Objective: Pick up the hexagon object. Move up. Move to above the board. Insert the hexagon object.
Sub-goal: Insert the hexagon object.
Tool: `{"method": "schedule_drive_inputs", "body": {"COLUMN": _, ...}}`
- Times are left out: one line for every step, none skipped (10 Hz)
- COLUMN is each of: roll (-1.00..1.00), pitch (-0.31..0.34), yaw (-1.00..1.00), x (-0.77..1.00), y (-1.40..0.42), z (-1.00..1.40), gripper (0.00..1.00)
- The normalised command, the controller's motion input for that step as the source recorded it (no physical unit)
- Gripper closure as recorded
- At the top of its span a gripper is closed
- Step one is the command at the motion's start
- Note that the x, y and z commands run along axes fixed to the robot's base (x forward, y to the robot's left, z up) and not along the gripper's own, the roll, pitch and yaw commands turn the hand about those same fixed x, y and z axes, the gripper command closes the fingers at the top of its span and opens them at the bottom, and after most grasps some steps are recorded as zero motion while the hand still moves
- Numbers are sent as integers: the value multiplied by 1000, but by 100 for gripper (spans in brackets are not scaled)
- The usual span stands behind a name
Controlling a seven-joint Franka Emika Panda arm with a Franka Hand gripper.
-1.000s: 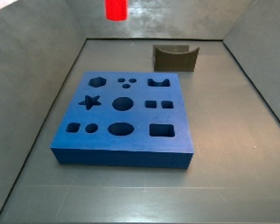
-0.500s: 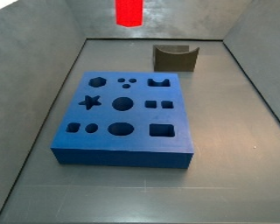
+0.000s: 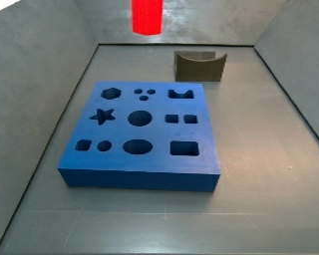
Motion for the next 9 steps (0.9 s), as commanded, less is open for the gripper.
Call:
{"method": "schedule_drive_inputs", "body": {"roll": -20, "pitch": 0, "yaw": -40, "x": -246, "y": 840, "z": -231, "gripper": 100}}
{"method": "schedule_drive_inputs", "body": {"roll": 0, "pitch": 0, "yaw": -26, "x": -231, "y": 734, "z": -254, "gripper": 100}}
{"method": "schedule_drive_inputs", "body": {"roll": 0, "pitch": 0, "yaw": -40, "x": -211, "y": 737, "z": -274, "gripper": 100}}
{"method": "schedule_drive_inputs", "body": {"roll": 0, "pitch": -10, "yaw": -66, "x": -214, "y": 571, "z": -269, "gripper": 100}}
{"method": "schedule_drive_inputs", "body": {"roll": 0, "pitch": 0, "yaw": 0, "x": 0, "y": 154, "z": -80, "gripper": 100}}
{"method": "schedule_drive_inputs", "body": {"roll": 0, "pitch": -106, "yaw": 17, "x": 0, "y": -29, "z": -237, "gripper": 100}}
{"method": "schedule_drive_inputs", "body": {"roll": 113, "pitch": -117, "yaw": 0, "x": -509, "y": -114, "z": -983, "gripper": 100}}
{"method": "schedule_drive_inputs", "body": {"roll": 91, "pitch": -36, "yaw": 0, "x": -540, "y": -106, "z": -1000, "gripper": 100}}
{"method": "schedule_drive_inputs", "body": {"roll": 61, "pitch": -16, "yaw": 0, "x": -383, "y": -97, "z": -1000, "gripper": 100}}
